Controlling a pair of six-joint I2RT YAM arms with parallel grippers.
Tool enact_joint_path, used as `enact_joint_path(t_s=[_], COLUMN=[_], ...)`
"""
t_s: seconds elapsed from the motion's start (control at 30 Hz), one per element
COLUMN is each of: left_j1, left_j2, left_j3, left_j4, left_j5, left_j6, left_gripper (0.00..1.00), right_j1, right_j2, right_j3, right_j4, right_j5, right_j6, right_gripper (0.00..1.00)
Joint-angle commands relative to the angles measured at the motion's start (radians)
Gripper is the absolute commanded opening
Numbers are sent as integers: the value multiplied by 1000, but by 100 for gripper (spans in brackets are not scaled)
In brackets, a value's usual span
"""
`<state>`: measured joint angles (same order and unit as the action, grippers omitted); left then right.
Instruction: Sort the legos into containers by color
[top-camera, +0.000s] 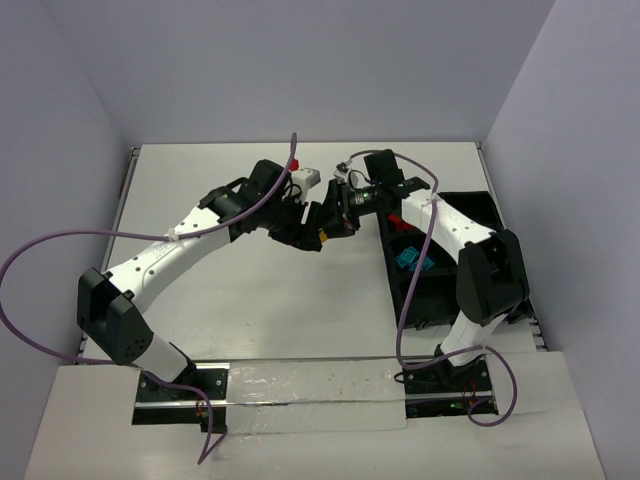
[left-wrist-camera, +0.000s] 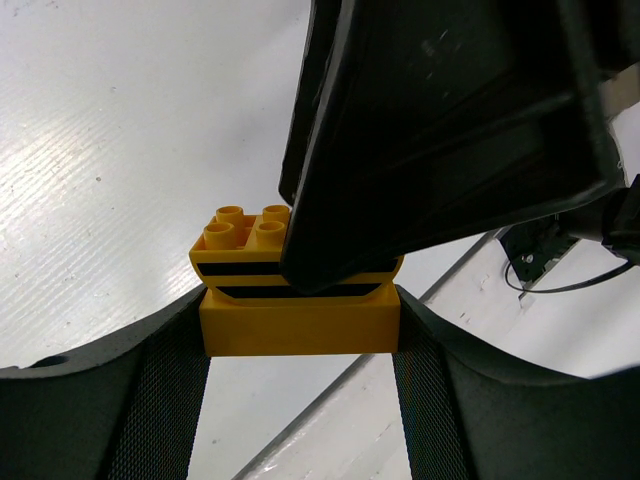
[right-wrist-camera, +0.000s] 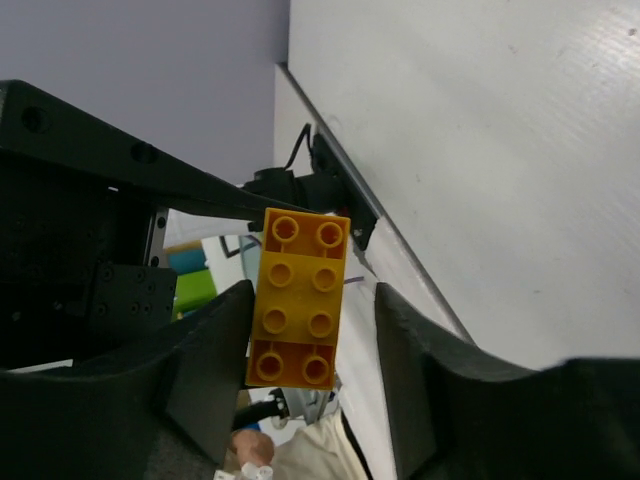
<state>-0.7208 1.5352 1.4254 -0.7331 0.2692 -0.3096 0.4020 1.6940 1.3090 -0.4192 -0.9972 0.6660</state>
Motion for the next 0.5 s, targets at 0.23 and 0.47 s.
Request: enact_joint_path(t_s=[0.23, 0.47], left_j1=[-5, -5], left_j2=[-17, -30], left_j3=[20, 8], left_j4=[46, 48], left_j5=[-6, -6], left_j6=[15, 14], left_gripper=[42, 42], right_j1=[23, 0], right_j2=[17, -16], right_j3=[53, 17], right_j4=[-27, -23], right_j5=[-48, 104], right_j6=[-37, -4], right_gripper=[0, 0])
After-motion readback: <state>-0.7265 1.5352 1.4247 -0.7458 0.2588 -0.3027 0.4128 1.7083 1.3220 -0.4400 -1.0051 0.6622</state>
